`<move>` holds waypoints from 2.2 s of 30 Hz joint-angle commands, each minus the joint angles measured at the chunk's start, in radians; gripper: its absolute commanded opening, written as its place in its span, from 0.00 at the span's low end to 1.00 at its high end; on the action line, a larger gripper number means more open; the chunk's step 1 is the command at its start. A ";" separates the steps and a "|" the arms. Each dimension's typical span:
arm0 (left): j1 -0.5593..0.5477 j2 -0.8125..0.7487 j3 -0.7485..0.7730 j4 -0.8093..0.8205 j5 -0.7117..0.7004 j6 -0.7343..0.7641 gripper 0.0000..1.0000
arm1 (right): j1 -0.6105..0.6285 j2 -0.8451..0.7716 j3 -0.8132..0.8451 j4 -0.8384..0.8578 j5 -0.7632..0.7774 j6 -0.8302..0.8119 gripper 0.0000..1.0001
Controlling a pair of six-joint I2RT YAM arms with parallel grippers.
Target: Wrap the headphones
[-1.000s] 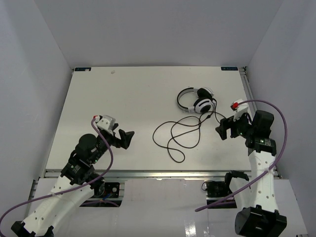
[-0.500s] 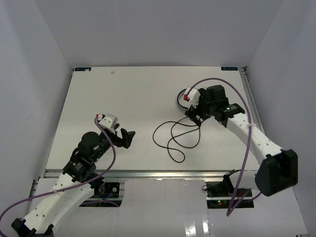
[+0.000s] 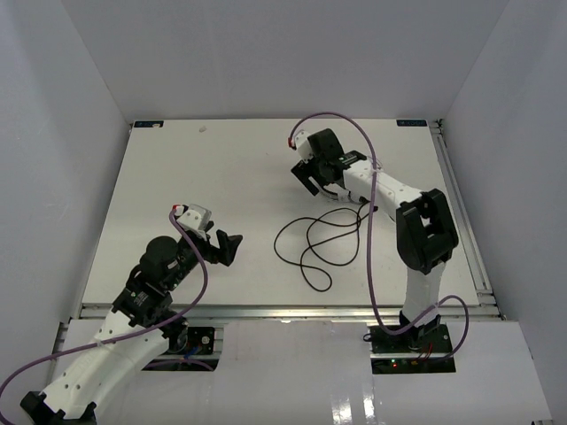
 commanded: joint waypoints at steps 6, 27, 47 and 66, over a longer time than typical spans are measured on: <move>0.004 -0.023 0.005 0.002 -0.019 0.016 0.98 | -0.017 0.215 0.180 -0.088 0.000 0.157 0.83; 0.004 -0.024 0.007 0.000 -0.012 0.018 0.98 | -0.038 0.028 -0.002 -0.244 -0.383 -0.511 0.12; 0.004 -0.023 0.007 -0.001 -0.012 0.020 0.98 | -0.051 -0.344 -0.508 -0.337 -0.445 -1.546 0.35; 0.004 -0.041 0.011 -0.004 -0.003 0.017 0.98 | -0.191 -0.649 -0.630 0.085 -0.645 0.336 0.90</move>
